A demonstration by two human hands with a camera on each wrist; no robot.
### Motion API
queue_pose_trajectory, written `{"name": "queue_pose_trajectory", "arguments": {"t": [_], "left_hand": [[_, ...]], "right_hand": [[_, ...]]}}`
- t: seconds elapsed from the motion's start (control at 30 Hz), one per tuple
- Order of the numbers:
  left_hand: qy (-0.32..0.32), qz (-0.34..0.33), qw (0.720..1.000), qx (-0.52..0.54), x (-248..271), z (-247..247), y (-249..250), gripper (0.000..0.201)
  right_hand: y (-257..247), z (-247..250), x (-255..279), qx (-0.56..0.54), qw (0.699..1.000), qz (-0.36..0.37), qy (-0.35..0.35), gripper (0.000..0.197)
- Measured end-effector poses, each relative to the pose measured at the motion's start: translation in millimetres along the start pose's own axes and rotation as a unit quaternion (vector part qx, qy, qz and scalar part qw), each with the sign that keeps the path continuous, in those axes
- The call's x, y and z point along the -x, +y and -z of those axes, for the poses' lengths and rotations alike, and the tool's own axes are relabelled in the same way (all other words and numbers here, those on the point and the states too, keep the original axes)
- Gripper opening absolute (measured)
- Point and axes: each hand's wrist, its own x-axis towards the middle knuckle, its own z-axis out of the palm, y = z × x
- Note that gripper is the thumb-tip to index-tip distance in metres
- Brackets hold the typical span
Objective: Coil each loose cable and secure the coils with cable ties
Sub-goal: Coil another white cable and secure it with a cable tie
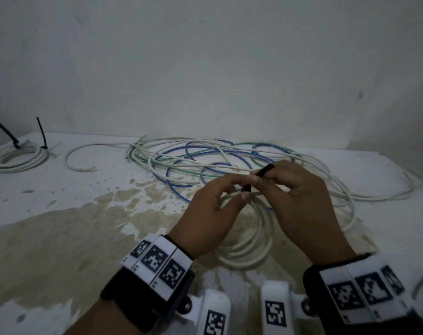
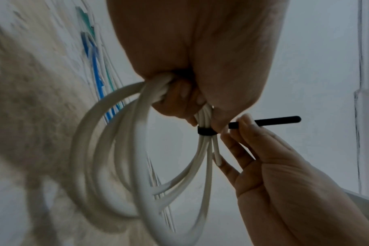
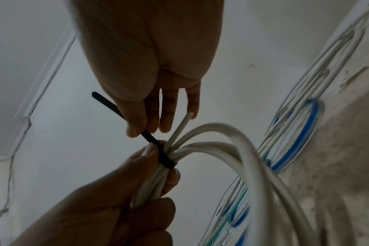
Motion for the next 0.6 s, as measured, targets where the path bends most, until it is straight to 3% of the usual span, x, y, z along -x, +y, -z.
{"name": "queue_pose_trajectory", "arguments": {"t": [0.13, 0.27, 0.43, 0.6], "left_hand": [[-0.003, 0.063, 0.997, 0.035, -2.0, 4.3, -4.3, 0.011], [0.0, 0.048, 0.999, 0.021, -0.3, 0.2, -4.5, 0.012], [-0.015, 0.017, 0.999, -0.031, 1.6, -2.1, -3.3, 0.021], [0.006, 0.057, 0.998, -0.022, -0.8, 5.4, -4.5, 0.005]], "right_hand": [[-4.9, -2.9, 3.1, 0.007, 0.999, 0.03, -0.014, 0.022], [-4.0, -1.1, 0.9, -0.014, 1.0, -0.01, -0.003, 0.01], [-2.6, 3.3, 0.8, 0.004, 0.999, -0.006, 0.033, 0.017], [-6.8, -3.5, 1.8, 0.009, 0.999, 0.037, 0.02, 0.018]]}}
